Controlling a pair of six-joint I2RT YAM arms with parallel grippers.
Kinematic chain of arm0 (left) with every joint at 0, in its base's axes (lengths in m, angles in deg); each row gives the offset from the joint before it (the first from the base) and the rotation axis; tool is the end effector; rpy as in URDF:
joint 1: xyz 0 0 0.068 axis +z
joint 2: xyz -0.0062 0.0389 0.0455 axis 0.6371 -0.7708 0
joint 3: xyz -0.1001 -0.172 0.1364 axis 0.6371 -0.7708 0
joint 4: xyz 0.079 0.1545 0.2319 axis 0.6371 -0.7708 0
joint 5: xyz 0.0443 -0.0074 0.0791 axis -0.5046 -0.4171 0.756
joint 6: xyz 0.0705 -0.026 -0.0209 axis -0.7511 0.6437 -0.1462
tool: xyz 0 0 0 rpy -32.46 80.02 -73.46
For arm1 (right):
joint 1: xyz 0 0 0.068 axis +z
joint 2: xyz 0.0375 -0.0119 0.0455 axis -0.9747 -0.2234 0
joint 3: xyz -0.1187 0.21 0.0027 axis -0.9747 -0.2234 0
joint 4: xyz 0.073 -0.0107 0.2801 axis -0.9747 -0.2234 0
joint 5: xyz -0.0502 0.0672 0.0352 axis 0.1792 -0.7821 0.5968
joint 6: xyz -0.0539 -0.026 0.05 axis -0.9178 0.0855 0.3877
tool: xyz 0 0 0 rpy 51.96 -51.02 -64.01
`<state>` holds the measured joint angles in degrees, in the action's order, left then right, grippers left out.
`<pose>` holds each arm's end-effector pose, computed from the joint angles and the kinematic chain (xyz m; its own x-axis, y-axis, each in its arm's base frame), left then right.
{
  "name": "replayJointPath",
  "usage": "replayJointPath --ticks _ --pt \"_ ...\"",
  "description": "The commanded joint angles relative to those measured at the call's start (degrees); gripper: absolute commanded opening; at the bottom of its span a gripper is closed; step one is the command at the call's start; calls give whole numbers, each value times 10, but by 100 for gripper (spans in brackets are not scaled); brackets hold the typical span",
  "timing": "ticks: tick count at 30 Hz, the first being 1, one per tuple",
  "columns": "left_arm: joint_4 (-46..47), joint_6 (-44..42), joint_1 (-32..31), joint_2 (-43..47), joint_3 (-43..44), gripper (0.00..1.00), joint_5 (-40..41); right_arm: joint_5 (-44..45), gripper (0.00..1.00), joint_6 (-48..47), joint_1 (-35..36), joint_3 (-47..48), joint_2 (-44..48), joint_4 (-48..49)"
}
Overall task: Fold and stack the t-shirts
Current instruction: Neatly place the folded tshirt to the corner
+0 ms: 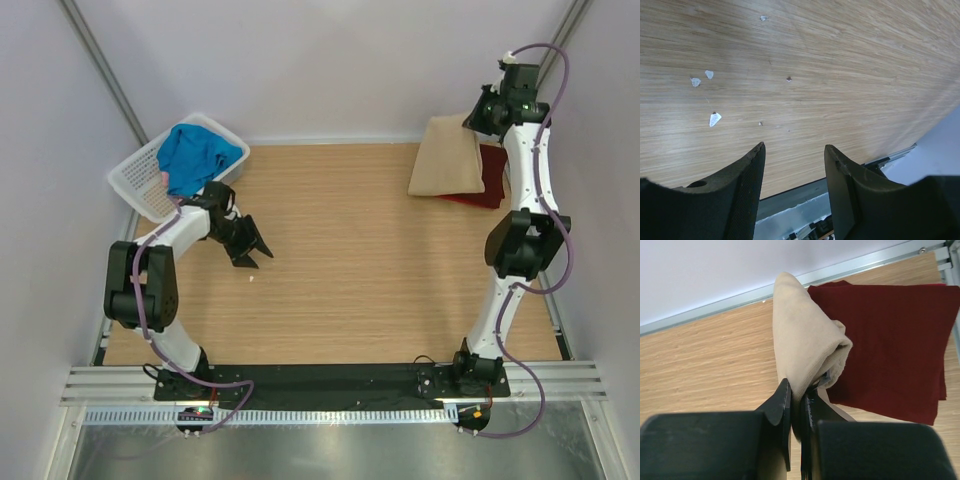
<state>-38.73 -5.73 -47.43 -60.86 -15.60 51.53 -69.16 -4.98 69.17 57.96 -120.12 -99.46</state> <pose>0.3401 -0.0760 0.1133 -0.8854 -0.4612 0.0583 -0.4273 0.7582 -0.4924 0.5096 -0.0615 0.3391 -0.5503 0.2871 -0.7841 0.1419 0.9575 0.2511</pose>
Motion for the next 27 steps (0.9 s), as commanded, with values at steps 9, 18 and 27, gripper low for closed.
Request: replayJointPath --ticks 9,18,27 --pt "-4 -9 -2 -25 40 52 -22 0 1 -15 -32 35 -18 52" --pt "-5 -9 -2 -40 47 52 -24 -3 1 -24 -46 58 -55 64" --pt "-6 -9 -2 -54 58 52 -27 3 1 -25 -63 97 -105 86"
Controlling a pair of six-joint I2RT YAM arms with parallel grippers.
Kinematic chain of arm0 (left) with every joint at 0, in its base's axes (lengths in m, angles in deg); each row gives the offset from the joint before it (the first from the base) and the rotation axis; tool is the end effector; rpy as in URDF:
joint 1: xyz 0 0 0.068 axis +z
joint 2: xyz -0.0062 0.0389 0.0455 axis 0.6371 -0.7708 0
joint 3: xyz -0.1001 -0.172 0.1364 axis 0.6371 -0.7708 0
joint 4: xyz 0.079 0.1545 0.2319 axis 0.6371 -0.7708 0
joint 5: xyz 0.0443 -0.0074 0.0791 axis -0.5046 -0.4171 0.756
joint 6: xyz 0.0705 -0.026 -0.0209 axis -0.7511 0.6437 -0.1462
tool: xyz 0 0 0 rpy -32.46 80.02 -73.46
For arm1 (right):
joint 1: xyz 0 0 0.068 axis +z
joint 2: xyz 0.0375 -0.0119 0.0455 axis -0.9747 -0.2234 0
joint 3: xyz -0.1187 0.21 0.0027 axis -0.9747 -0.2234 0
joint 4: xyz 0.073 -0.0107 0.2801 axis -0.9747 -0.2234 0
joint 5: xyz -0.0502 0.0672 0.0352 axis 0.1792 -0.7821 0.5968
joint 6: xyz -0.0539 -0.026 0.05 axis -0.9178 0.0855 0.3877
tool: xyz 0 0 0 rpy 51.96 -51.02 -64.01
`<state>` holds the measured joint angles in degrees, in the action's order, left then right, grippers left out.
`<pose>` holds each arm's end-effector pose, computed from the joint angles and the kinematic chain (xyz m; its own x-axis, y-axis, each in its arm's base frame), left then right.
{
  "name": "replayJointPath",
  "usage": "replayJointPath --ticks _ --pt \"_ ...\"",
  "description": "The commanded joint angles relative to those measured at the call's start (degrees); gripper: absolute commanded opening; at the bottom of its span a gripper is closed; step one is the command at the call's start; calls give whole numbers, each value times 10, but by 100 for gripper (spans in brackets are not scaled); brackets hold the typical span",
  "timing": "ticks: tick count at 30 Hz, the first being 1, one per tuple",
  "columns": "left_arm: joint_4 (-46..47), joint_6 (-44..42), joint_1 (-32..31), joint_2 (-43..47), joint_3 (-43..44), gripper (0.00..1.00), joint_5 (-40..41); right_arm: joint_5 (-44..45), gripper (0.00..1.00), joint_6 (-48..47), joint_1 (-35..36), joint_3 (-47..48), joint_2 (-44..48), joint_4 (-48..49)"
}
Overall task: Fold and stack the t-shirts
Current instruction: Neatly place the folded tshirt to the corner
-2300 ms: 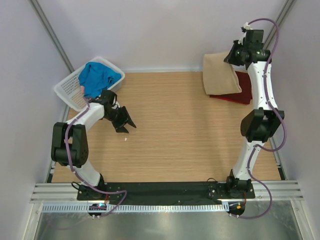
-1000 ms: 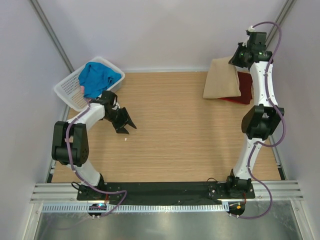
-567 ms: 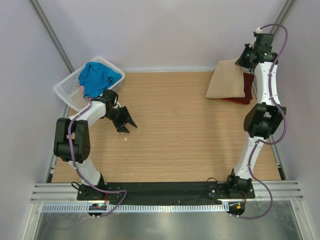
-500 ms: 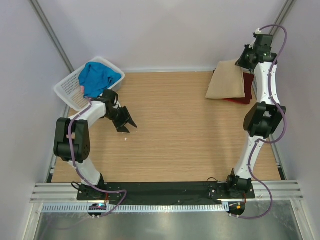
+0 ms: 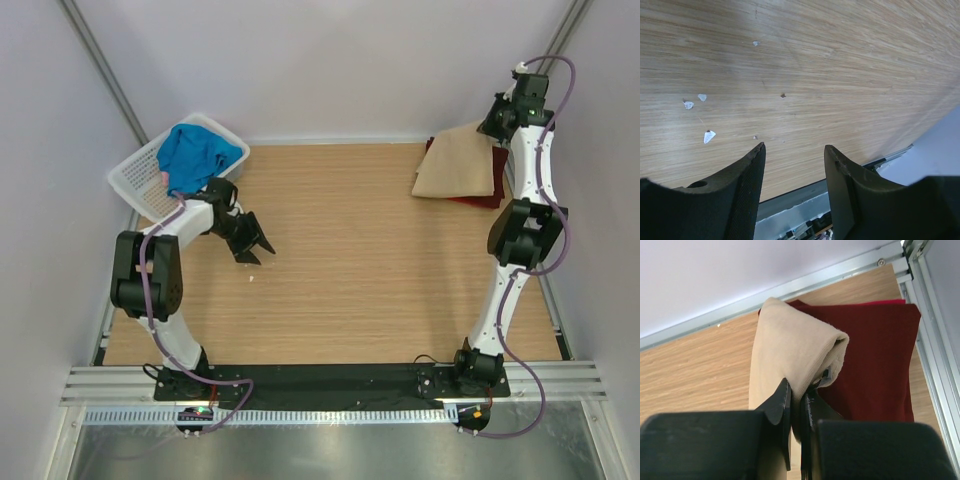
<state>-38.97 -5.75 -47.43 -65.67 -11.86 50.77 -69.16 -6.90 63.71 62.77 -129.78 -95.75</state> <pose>0.3540 -0.0787 0.1048 -0.8854 -0.4572 0.0841 -0.4364 0.7552 -0.4892 0.5386 -0.1186 0.2917 -0.5432 0.3101 -0.7803 0.2192 0.9494 0.2248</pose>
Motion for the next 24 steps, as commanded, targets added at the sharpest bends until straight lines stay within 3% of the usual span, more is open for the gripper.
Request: replayJointPath --ticks 1,24 --pt "-5 -9 -2 -7 20 52 -19 1 1 -5 -9 50 -12 51" --pt "-8 -6 -2 -56 51 52 -37 17 1 3 -51 42 -141 134"
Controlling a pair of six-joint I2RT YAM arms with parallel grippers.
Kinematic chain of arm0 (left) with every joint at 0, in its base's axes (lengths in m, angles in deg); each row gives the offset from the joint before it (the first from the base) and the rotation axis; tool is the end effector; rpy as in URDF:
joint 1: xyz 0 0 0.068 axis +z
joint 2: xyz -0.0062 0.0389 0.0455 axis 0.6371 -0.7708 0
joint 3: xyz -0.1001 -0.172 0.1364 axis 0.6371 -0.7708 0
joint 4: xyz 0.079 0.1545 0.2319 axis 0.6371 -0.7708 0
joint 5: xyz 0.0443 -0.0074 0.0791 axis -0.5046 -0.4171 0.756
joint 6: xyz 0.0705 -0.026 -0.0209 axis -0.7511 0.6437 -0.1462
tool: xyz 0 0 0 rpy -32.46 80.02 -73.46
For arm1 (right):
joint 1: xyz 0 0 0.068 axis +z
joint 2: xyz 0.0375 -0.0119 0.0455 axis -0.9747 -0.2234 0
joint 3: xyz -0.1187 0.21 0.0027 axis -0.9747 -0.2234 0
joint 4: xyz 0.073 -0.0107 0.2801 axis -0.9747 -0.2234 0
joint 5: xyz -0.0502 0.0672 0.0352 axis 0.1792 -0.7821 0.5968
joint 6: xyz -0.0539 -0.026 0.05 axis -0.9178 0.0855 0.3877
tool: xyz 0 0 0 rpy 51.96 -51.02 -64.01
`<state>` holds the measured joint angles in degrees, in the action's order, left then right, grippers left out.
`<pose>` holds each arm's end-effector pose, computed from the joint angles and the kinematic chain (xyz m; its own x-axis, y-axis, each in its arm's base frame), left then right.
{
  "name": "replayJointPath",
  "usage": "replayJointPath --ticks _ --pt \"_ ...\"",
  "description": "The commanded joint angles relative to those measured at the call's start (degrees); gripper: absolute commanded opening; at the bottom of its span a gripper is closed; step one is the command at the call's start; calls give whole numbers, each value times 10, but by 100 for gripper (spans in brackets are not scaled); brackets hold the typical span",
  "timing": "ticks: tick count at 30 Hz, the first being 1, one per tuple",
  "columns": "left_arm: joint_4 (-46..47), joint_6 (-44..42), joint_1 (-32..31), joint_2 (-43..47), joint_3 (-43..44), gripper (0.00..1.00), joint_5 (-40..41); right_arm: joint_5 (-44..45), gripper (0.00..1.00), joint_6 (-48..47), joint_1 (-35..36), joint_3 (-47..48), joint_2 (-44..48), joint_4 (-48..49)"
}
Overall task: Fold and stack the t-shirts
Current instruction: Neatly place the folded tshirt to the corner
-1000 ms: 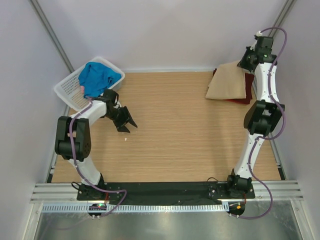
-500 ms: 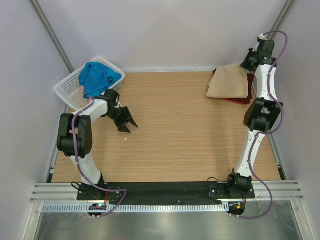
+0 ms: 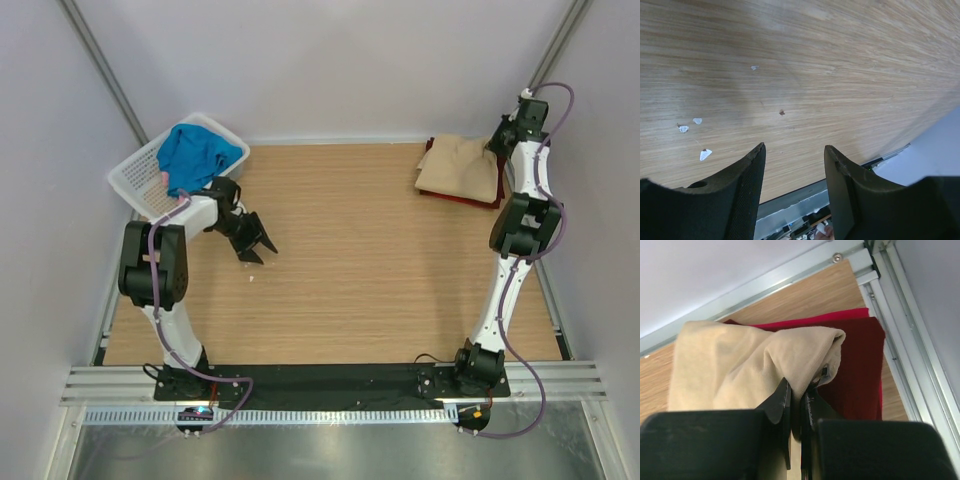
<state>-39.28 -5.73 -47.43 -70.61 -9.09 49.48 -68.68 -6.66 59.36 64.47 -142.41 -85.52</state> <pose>0.3631 -0.0813 0.0894 -0.8826 -0.4512 0.1320 -0.4551 0.7496 -0.4806 0.5708 -0.1734 0.2009 -0.5247 0.3570 -0.7728 0.3019 0.9268 0.2232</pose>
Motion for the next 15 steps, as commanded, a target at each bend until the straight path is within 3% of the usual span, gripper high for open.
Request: replayJointPath --ticks 1,4,5,15 --pt "-6 -6 -3 -8 26 51 -24 18 3 2 -10 26 -21 33" --pt "-10 -6 -3 -14 34 51 -28 27 9 2 -16 26 -36 27" --pt "-10 -5 -3 -14 36 51 -29 40 16 3 -17 30 -36 24" --pt "-3 2 -7 -24 41 51 -37 73 26 -20 -31 40 -24 -15"
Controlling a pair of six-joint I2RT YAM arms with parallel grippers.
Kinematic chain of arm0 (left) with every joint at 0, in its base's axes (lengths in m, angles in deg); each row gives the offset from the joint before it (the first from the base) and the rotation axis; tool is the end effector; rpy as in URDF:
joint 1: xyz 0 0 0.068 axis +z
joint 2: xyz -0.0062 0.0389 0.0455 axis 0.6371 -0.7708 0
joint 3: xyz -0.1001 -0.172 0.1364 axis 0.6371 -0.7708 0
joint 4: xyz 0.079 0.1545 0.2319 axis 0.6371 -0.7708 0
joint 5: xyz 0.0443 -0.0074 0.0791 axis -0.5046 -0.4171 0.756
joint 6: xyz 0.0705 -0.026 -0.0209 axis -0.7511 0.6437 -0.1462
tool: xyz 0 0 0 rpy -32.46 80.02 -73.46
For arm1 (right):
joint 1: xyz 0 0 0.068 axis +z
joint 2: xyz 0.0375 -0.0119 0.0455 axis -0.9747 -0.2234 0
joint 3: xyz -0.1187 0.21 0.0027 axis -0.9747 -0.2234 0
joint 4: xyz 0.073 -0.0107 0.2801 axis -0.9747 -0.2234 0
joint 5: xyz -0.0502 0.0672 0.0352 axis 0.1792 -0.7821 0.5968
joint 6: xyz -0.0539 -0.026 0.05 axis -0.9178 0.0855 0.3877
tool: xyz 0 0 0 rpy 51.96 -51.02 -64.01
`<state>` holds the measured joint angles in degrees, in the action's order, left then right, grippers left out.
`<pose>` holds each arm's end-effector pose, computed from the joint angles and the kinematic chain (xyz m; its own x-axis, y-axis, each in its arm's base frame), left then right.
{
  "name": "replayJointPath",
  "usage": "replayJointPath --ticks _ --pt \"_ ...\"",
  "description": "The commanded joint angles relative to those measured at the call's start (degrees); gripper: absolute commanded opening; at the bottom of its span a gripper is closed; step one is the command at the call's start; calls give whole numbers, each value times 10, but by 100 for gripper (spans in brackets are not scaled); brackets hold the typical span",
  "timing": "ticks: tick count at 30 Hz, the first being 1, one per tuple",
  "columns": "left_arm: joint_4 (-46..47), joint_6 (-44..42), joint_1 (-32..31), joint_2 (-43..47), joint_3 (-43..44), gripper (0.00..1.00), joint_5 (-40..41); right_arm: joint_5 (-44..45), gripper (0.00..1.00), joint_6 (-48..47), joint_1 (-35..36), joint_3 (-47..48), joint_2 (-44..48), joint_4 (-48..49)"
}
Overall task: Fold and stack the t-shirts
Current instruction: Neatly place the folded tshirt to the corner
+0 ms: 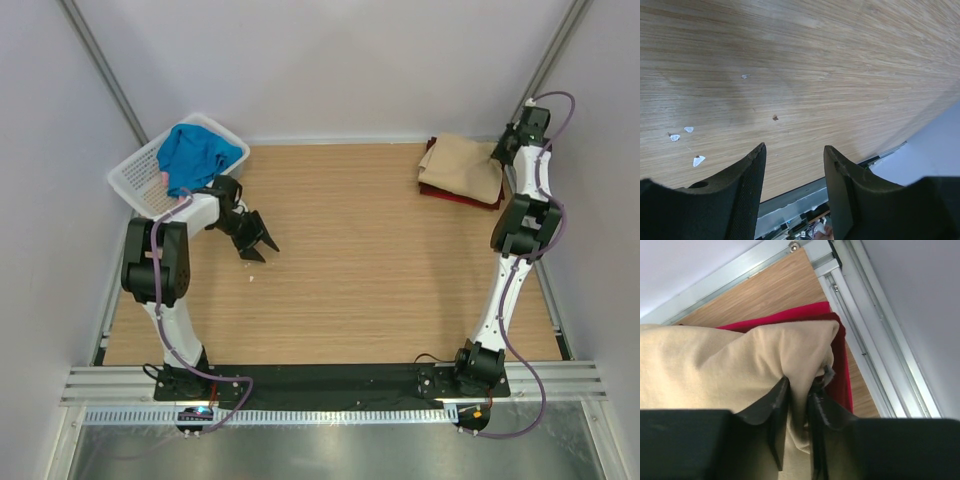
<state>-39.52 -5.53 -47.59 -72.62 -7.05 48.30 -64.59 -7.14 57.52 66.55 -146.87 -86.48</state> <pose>0.3698 -0.0845 0.0876 -0.8833 -0.4449 0.1481 -0.4561 0.7418 -0.4917 0.5696 -0.1983 0.1677 -0.5480 0.3788 -0.7458 0.3918 0.9040 0.1712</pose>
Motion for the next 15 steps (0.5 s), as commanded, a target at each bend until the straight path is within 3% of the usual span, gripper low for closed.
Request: replayJointPath --ticks 1,6,15 --pt "2 2 -6 -4 21 51 -26 32 29 -14 -14 17 25 -8" --pt "9 2 -31 -3 23 50 -14 76 55 -5 -16 23 54 -38" --pt "59 12 -89 -17 29 50 -6 106 63 1 -13 19 116 -118"
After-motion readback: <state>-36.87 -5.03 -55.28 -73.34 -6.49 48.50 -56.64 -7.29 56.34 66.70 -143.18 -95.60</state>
